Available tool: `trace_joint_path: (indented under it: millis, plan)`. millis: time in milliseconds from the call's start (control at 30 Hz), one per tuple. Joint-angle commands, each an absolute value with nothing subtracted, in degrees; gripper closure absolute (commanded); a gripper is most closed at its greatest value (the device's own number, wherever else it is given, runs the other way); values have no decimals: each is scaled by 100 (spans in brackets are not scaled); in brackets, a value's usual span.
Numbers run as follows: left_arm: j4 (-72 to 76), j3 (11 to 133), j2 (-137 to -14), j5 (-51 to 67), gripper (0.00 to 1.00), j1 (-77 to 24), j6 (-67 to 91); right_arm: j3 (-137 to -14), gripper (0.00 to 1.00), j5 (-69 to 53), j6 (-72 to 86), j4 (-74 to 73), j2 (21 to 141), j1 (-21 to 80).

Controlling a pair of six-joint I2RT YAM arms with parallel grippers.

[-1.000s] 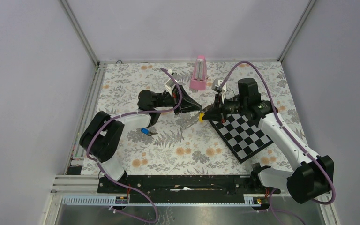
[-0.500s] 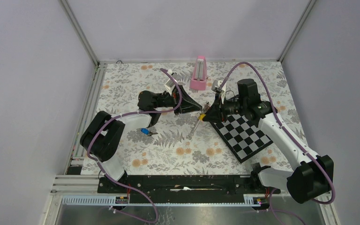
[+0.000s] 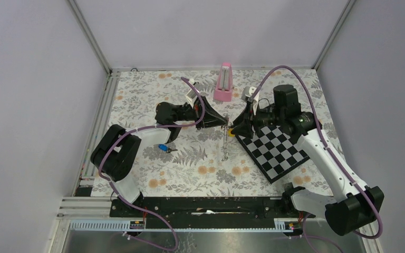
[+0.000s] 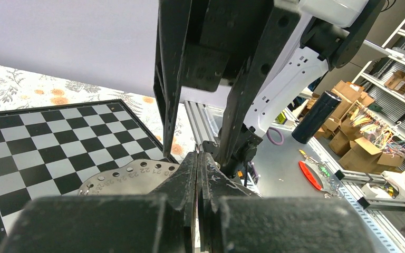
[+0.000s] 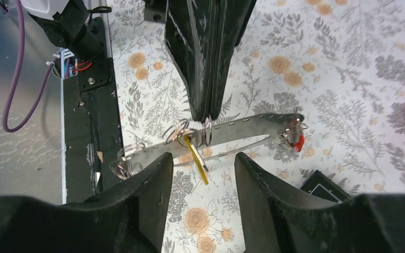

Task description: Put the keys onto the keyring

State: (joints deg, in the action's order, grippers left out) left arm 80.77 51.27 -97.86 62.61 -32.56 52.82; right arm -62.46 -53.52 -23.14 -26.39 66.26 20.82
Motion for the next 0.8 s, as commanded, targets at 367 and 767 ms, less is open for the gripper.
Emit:
trace_joint_path:
  millis: [367,767]
  plan:
    - [8640,5220,-9767,6403,100,-3270,5273,-6661,56,-5421,-2024,-2384,6867,2044]
    - [8640,5212,-9771,6367,100,-3270,5260,-6450,75,-5720,-1848,-2145,6921,2039]
